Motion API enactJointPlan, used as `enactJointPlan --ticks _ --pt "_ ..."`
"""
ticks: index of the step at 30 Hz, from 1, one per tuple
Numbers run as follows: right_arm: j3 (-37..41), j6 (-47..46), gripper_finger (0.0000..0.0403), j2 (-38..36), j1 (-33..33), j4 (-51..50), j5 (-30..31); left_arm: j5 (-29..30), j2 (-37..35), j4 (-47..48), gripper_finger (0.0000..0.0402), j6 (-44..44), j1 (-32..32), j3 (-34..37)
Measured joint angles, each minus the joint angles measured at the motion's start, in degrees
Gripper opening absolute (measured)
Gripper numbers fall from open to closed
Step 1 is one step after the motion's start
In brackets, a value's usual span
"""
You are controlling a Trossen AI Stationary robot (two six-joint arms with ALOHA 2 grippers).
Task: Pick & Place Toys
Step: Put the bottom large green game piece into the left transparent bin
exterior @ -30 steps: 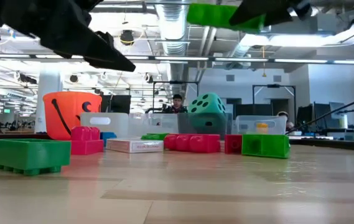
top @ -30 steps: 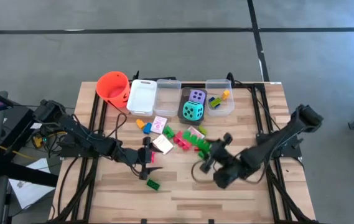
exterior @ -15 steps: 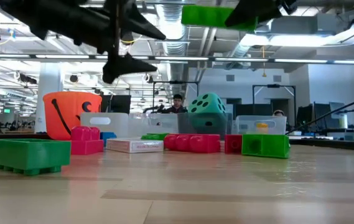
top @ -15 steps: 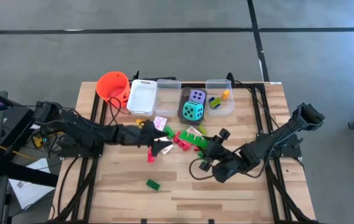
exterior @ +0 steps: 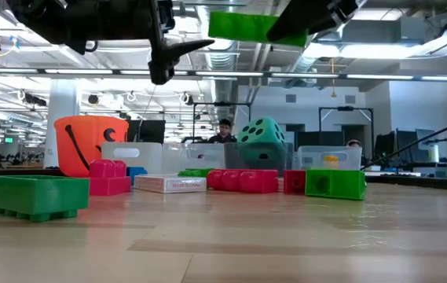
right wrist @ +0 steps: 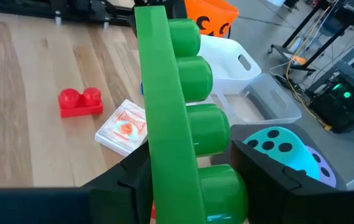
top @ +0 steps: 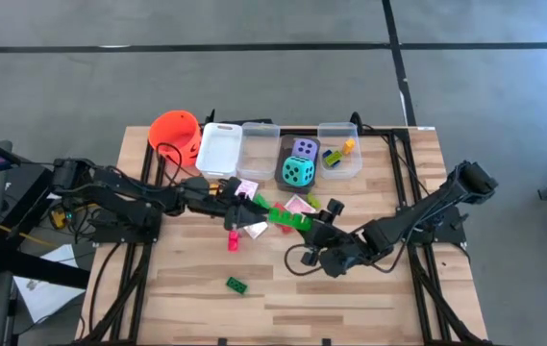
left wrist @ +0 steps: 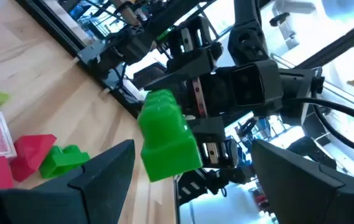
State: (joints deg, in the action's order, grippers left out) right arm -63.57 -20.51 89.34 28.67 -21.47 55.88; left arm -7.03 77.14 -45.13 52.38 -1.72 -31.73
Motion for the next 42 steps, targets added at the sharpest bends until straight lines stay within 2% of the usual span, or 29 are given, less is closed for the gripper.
enactJointPlan --ticks 17,27,35,42 --pt "0.0 0.25 0.0173 -0.02 -1.66 1.22 -0.47 1.39 0.02 0.68 0.0314 3.34 -0.13 -0.18" --pt "0.0 8.86 0.0173 -0.02 -3.16 8.72 -1.83 2.69 0.07 7.04 0.0314 0.77 -0.01 -4.89" --pt "0.0 12.15 0.0173 -0.02 -3.65 10.71 -1.89 2.69 0.07 7.14 0.0314 0.38 0.03 -5.42" --pt "0.0 12.14 0.0173 -0.02 -3.84 10.85 -1.85 2.71 0.07 11.37 0.0287 0.37 0.03 -5.42"
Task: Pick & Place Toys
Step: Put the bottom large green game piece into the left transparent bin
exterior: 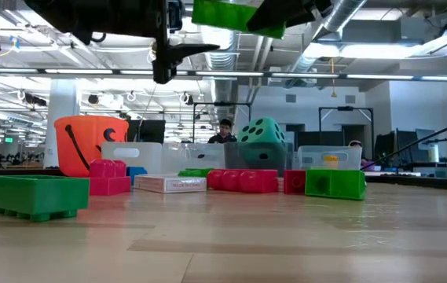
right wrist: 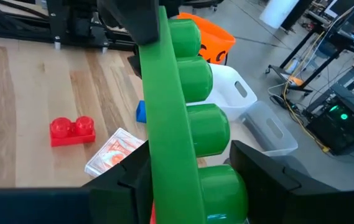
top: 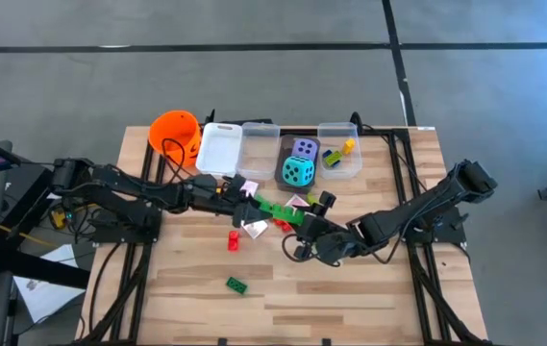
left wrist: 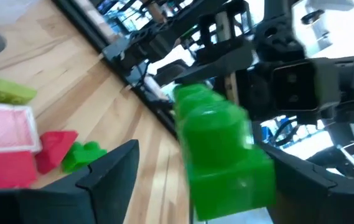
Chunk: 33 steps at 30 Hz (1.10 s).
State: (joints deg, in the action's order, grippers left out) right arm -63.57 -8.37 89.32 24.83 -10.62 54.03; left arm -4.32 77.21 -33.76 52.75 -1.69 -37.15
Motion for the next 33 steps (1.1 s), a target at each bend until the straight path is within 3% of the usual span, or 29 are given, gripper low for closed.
enactJointPlan --ticks 16,22,25,29,33 --pt "0.0 0.01 0.0172 0.0 -0.01 -0.21 0.23 -0.17 0.0 -0.2 0.0141 -1.31 -0.02 -0.04" --pt "0.0 -0.04 0.0173 -0.02 0.01 -0.03 0.36 -0.09 0.0 -0.89 0.0145 -1.33 -0.02 0.0" --pt "0.0 -1.25 0.0212 -0.02 -0.01 1.21 -0.02 -0.03 0.0 -1.09 0.0154 -2.07 0.0 0.0" --pt "0.0 -1.98 0.0277 -0.07 0.03 3.85 -0.15 1.33 0.02 0.76 0.0137 -6.72 0.41 0.01" --pt "-0.02 -0.67 0.0306 -0.07 0.32 6.21 -0.11 4.92 0.02 5.49 0.0131 -10.14 2.17 0.02"
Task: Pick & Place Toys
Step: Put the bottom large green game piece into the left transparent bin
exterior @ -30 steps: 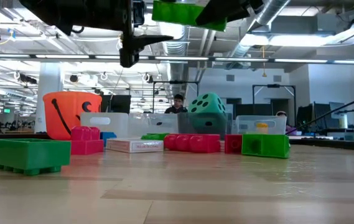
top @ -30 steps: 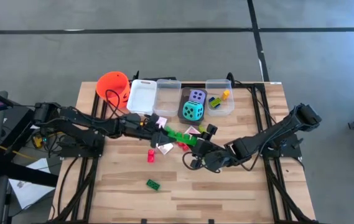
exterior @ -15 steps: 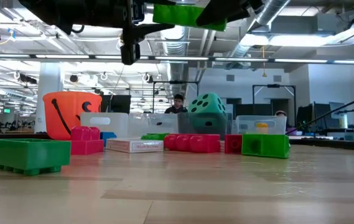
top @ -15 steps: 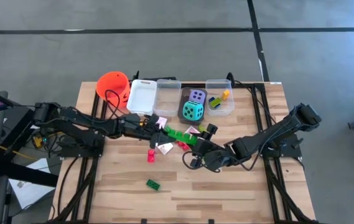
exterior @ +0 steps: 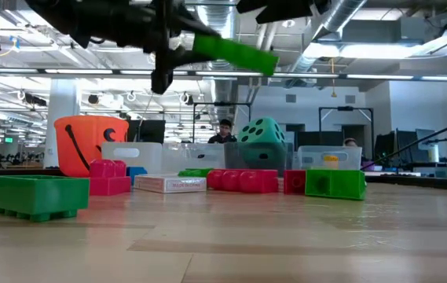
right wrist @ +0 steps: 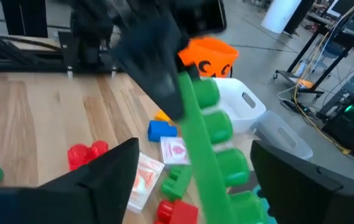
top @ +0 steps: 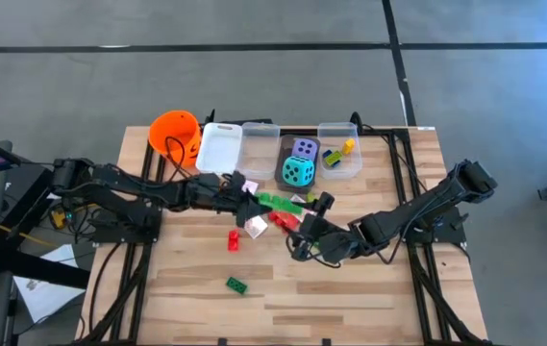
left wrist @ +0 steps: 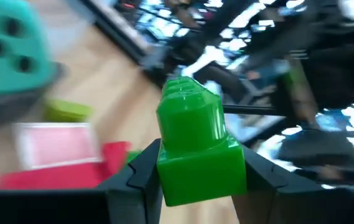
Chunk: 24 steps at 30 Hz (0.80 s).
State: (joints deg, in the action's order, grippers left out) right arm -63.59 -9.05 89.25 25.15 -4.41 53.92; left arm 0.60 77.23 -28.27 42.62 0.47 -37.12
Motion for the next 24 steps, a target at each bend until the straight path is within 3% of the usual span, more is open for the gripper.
enactJointPlan --ticks 6,14,24 --pt "0.0 2.07 0.031 0.0 -0.01 2.97 0.1 9.63 0.02 6.46 0.0143 -7.7 4.03 0.02" --pt "0.0 3.05 0.031 0.0 -0.01 3.87 0.3 26.88 0.02 6.91 0.0138 -23.36 8.88 0.02" --pt "0.0 3.05 0.031 0.0 -0.01 3.83 0.32 27.67 0.02 8.53 0.0187 -30.26 13.46 0.02"
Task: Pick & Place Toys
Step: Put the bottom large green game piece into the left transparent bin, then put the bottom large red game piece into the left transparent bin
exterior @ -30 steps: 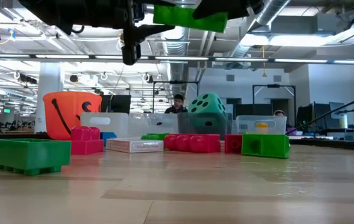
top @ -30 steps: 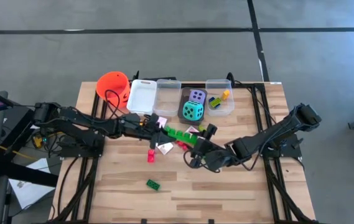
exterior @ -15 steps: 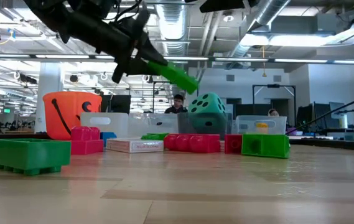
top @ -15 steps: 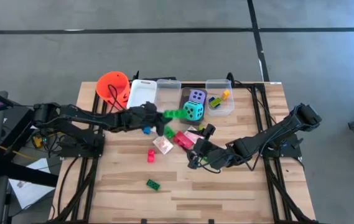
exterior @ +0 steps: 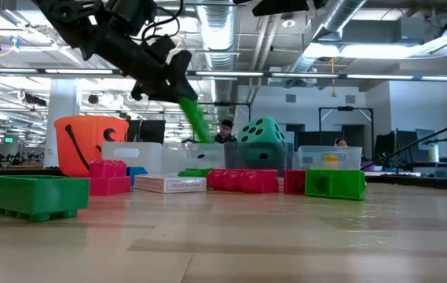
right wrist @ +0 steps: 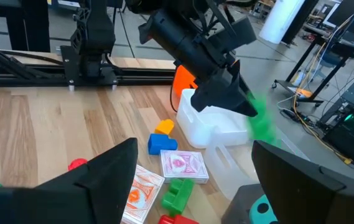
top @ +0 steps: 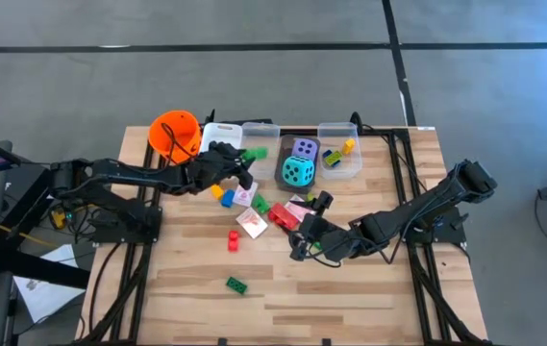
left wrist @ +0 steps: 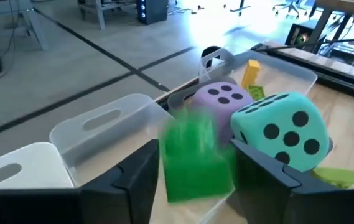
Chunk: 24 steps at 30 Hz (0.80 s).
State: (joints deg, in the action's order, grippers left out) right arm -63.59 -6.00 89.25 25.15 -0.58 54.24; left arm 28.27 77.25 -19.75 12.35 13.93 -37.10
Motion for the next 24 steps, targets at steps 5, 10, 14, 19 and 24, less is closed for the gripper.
enactJointPlan --ticks 5,10,14,19,24 --pt "0.0 0.0 0.031 0.0 0.0 -0.01 0.0 -0.01 0.0 0.96 0.0223 -0.12 -0.19 0.0" --pt "0.0 0.0 0.0311 0.0 0.0 -0.08 -0.04 -4.33 0.0 0.94 0.0257 0.33 -1.28 0.0" --pt "0.0 0.0 0.0311 0.0 0.0 -0.24 -0.07 -20.91 0.0 0.96 0.027 0.52 -2.23 0.0" --pt "0.0 0.0 0.0311 0.0 0.0 -0.24 -0.22 -34.6 -0.02 2.52 0.0267 -0.71 -6.33 0.0" --pt "0.0 -0.02 0.0311 0.0 -0.02 -0.24 -0.26 -33.99 -0.02 13.52 0.0265 -9.16 -12.43 0.0"
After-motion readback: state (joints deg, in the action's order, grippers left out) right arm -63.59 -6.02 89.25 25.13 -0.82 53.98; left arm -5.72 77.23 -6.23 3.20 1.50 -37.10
